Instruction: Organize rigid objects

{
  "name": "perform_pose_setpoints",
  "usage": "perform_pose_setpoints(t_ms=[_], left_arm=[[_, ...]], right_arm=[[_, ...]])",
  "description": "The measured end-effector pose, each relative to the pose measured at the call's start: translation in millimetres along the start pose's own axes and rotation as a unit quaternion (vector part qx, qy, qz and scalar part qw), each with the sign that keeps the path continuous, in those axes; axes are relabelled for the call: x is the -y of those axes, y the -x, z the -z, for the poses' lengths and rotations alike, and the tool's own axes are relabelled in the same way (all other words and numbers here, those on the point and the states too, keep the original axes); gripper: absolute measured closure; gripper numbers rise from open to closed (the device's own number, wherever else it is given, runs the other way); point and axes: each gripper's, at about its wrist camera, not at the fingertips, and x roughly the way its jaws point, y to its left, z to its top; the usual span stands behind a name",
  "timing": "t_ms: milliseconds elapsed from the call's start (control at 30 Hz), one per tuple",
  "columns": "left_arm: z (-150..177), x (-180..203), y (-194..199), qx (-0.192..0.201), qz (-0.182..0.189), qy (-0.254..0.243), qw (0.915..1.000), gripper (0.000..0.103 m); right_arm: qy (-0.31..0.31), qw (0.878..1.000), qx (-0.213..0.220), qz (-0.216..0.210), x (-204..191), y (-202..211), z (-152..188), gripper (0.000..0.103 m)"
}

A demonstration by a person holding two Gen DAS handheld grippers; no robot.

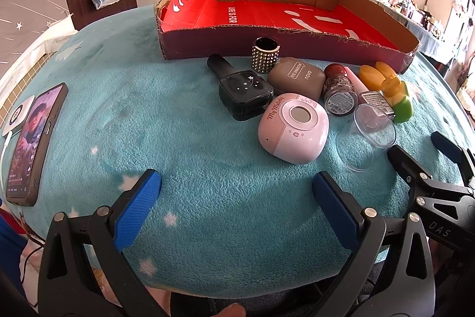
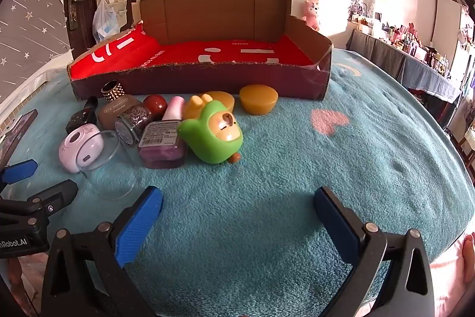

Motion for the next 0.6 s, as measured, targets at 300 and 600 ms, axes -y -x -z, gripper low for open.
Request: perform_pose_setpoints(t_ms=[300,600], left_arm=[[2.3,-0.6,0.3,0.008,-0.001,-0.001,1.0000,0.000],[0.7,0.0,0.8,0.005,-0.001,-0.001,1.0000,0.000]], right_arm=[[0.000,1.000,0.011,0.002,-0.6,0.7,2.1,0.000],[-0.001,0.999,0.033,0.002,-1.5,2.5,3.8,0.000]])
